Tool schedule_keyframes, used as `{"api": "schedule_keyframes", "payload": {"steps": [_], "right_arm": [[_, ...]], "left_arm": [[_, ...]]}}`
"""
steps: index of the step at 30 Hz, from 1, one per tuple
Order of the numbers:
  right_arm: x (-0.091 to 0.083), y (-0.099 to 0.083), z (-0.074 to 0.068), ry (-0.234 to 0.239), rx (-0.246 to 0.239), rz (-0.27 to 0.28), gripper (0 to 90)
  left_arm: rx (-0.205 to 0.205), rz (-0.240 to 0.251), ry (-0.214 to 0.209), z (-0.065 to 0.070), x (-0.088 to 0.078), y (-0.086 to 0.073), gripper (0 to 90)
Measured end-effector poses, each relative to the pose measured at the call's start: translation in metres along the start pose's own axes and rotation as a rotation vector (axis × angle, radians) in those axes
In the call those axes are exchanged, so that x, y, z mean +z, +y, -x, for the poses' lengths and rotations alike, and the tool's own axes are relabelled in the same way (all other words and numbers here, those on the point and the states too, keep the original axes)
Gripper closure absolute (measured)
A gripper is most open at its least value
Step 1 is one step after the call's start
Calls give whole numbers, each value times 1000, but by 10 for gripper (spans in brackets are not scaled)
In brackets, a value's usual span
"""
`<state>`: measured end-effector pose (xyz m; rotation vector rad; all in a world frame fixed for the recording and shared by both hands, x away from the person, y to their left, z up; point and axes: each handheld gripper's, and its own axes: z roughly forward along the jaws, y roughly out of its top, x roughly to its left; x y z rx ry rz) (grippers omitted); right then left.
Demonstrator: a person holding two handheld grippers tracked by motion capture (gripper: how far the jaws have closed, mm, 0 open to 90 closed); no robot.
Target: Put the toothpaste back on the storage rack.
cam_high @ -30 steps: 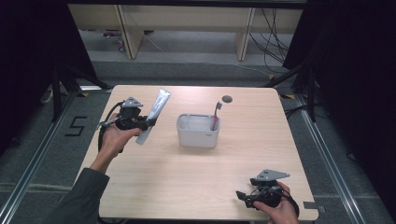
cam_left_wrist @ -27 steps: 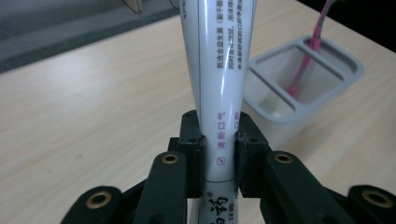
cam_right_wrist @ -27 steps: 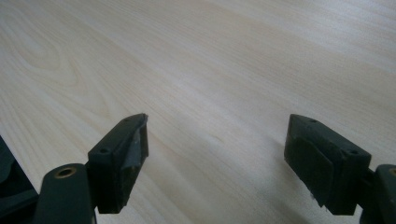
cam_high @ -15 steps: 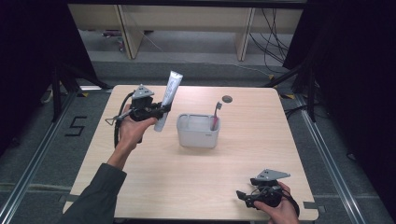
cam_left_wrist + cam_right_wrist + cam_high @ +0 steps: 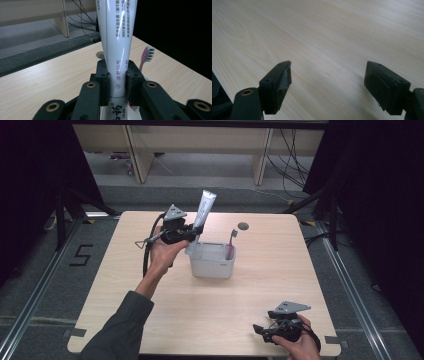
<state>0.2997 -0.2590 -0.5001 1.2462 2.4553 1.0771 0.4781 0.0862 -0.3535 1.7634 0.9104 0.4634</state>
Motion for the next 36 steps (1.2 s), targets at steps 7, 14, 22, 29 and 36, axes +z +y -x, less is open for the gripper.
{"api": "schedule_keyframes", "payload": {"steps": [7, 14, 22, 29, 36], "right_arm": [[0, 0, -2, 5, 15, -2, 230], [-1, 0, -2, 9, 15, -2, 230], [0, 0, -2, 11, 14, -2, 230], [0, 0, 0, 17, -22, 4, 231], [0, 0, -2, 19, 9, -9, 231]], "left_arm": [[-5, 23, -3, 7, 11, 4, 756], [-6, 22, -2, 15, 28, 1, 756], [-11, 37, -14, 21, 40, -2, 756], [-32, 46, -24, 22, 50, -12, 755], [-49, 48, -22, 17, 56, -24, 753]]}}
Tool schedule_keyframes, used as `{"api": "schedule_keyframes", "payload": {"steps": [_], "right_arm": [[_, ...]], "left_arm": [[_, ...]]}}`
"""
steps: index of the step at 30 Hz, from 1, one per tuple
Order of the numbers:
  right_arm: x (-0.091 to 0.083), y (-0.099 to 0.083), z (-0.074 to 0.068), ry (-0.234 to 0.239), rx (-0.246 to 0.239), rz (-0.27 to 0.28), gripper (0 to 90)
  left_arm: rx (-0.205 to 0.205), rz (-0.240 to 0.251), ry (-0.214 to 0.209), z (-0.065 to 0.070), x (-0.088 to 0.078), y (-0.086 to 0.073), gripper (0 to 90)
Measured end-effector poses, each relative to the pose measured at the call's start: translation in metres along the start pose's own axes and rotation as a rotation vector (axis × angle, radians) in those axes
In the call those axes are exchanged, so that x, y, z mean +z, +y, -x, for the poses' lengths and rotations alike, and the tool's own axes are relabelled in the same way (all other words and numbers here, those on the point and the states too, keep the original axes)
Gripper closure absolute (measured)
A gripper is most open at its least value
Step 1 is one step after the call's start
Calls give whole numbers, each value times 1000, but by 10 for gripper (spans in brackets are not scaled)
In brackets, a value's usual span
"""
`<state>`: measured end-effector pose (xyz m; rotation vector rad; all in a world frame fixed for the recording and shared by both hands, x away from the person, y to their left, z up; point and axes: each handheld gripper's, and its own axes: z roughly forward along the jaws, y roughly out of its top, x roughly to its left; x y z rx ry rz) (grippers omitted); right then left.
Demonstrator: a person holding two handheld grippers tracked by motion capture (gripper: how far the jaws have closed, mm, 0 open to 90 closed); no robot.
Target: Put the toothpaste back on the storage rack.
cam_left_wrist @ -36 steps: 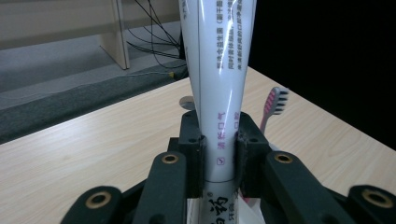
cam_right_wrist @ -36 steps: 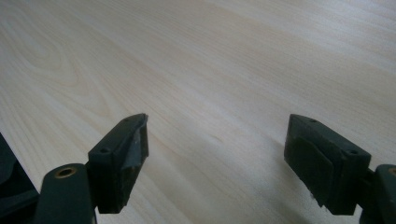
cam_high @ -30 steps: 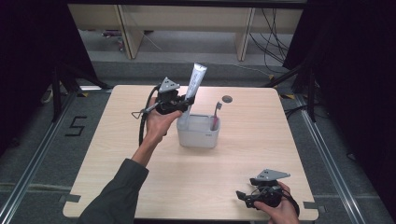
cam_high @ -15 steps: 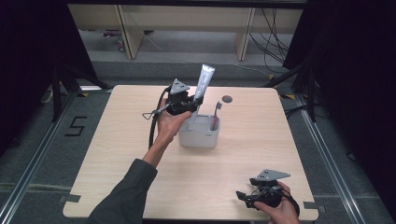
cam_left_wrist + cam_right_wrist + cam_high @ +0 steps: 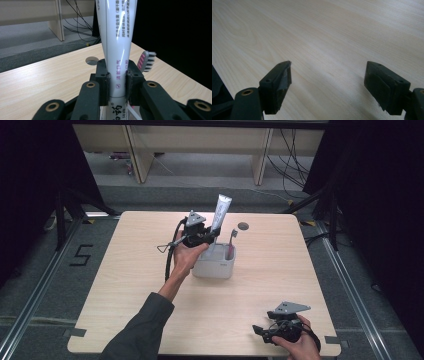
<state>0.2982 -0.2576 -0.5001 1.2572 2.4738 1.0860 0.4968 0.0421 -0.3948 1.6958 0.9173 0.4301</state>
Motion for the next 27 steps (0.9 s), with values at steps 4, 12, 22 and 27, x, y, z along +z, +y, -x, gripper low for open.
{"api": "schedule_keyframes", "payload": {"steps": [4, 12, 22, 27], "right_arm": [[0, 0, 0, 1, -5, 1, 231], [0, 0, 0, -2, 5, -4, 232], [0, 0, 0, -3, -6, 4, 232], [1, 0, 0, -3, -4, 0, 232]], "left_arm": [[4, -8, 2, -1, 3, -6, 753], [11, -9, 1, 1, 6, -18, 752], [19, -24, 8, 1, 8, -27, 749], [17, -33, 17, 0, 9, -31, 747]]}}
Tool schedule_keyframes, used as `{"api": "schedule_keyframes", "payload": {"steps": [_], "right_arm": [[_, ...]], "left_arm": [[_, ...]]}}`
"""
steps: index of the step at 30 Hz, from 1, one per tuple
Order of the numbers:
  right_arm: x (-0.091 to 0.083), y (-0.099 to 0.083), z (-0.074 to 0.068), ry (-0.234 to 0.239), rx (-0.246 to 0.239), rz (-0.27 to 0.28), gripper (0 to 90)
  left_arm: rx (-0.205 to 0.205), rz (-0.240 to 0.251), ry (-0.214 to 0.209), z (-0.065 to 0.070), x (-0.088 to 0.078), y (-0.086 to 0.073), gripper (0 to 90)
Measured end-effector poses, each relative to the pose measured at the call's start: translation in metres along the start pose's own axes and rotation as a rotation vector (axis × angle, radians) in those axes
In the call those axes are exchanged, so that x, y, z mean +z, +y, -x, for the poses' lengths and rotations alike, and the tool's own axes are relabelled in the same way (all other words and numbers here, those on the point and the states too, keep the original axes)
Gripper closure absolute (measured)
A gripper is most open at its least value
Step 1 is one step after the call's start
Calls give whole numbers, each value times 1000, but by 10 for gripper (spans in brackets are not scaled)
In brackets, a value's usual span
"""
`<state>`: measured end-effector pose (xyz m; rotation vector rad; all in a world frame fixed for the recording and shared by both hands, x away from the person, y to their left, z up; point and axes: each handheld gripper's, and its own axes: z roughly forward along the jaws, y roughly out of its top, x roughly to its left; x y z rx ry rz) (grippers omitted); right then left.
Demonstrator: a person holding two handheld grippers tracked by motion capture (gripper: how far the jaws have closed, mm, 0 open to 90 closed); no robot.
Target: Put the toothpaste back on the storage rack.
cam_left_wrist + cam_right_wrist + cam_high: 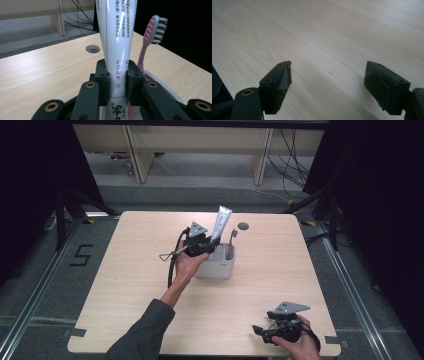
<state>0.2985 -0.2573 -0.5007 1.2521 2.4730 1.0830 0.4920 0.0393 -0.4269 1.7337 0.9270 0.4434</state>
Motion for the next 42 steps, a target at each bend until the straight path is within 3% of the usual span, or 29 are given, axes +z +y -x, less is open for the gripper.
{"api": "schedule_keyframes", "payload": {"steps": [12, 32, 38, 41, 42], "right_arm": [[1, 0, 0, -2, -5, 0, 233], [2, 0, -2, 9, 1, -15, 233], [2, 0, -3, -1, 9, -17, 234], [2, -1, -3, 0, -5, -12, 233], [2, -1, -3, 0, -4, -12, 233]], "left_arm": [[39, -30, 13, 5, -1, -5, 743], [56, -70, 20, 6, -4, -9, 711], [71, -101, 18, 8, -4, -12, 694], [44, -78, 11, 8, -6, -14, 651], [33, -47, 3, 8, -8, -13, 615]]}}
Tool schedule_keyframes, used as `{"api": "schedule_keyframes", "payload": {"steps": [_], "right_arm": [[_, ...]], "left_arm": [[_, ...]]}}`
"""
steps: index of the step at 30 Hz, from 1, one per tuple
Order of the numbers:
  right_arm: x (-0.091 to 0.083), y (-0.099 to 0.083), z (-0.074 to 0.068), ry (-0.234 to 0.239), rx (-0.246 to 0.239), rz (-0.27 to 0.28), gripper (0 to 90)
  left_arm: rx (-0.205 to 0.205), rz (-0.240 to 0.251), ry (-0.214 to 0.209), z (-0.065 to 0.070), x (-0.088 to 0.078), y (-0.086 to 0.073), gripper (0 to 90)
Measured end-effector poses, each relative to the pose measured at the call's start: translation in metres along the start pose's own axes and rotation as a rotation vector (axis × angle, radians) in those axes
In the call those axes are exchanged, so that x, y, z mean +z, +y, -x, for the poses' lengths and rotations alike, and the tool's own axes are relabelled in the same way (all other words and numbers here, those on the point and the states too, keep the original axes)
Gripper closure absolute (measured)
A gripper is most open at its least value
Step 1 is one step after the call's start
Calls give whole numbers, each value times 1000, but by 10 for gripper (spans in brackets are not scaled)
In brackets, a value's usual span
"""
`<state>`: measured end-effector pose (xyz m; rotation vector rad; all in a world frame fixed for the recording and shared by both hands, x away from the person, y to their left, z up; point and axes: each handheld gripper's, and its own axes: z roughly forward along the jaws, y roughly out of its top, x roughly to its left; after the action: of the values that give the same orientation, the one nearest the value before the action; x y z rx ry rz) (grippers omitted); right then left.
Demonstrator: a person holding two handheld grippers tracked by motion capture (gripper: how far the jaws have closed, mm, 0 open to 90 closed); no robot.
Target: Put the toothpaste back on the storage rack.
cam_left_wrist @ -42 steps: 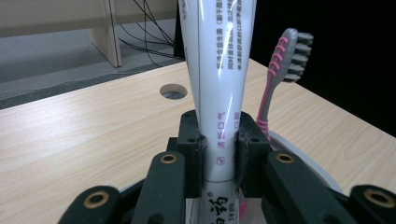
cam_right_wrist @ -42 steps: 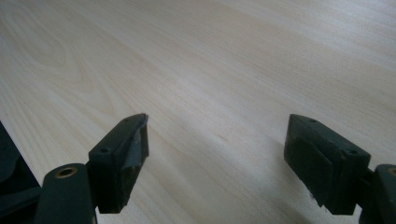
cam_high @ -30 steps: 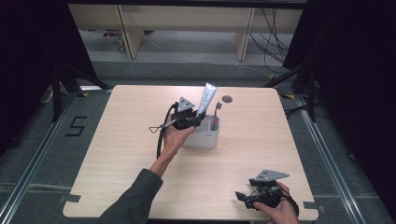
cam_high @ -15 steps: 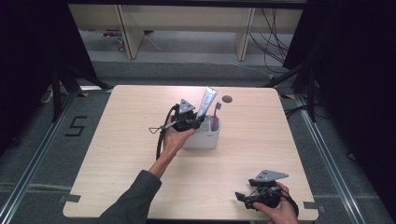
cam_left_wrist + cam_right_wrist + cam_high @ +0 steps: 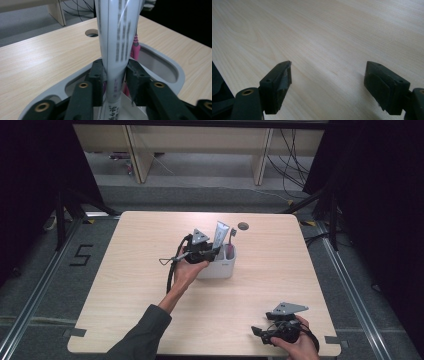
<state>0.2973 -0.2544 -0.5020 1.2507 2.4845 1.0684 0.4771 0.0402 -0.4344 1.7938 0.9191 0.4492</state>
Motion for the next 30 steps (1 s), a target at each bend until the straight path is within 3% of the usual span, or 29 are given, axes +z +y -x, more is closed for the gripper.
{"api": "schedule_keyframes", "payload": {"steps": [2, 6, 8, 11, 26, 30], "right_arm": [[0, 0, 0, 2, 6, -1, 233], [1, 0, 1, 3, -14, 3, 233], [0, 0, 0, 5, -7, -1, 233], [1, 0, 1, 0, -17, 1, 233], [0, 0, 2, 4, -12, 4, 233], [0, 0, 2, 6, -11, 8, 233]], "left_arm": [[-10, 46, -3, 1, -7, 6, 608], [19, 52, -9, 5, -17, 13, 585], [25, 43, -2, 4, -19, 12, 585], [0, 30, 7, -1, -21, 10, 545], [-31, -18, -3, -8, -35, 12, 417], [-31, -7, 1, -10, -40, 11, 392]]}}
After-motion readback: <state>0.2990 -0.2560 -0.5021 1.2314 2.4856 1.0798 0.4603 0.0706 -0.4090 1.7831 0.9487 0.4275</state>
